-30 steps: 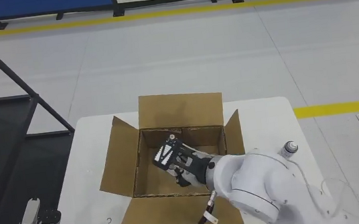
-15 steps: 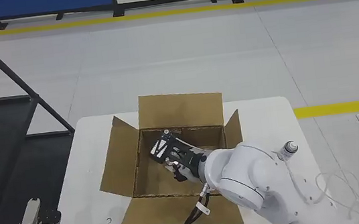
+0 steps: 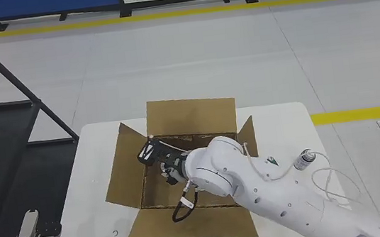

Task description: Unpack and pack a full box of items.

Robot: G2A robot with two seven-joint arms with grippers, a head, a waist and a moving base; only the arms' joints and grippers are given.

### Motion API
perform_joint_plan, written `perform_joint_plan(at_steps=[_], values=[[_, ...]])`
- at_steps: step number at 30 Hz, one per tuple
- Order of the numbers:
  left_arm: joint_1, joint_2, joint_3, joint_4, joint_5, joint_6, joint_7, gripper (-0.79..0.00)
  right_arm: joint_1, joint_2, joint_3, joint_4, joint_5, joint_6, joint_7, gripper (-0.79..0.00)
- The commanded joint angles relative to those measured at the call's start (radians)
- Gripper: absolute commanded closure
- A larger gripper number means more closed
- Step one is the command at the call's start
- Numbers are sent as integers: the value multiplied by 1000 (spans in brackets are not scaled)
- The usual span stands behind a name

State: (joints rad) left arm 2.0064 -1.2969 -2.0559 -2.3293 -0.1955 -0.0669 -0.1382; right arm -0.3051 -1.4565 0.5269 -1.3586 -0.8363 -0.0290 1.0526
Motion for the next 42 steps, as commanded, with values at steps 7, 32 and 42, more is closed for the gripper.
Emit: perform_joint_plan(at_steps=[7,32,42], values=[[1,0,0,0,0,0,0,-785,51,-72,-45,234,69,21,-20,0],[1,0,0,0,0,0,0,-785,75,-193,-61,643,82,-75,-212,0],[1,0,0,0,0,0,0,-785,79,-229,-60,718,65,-79,-232,-283]])
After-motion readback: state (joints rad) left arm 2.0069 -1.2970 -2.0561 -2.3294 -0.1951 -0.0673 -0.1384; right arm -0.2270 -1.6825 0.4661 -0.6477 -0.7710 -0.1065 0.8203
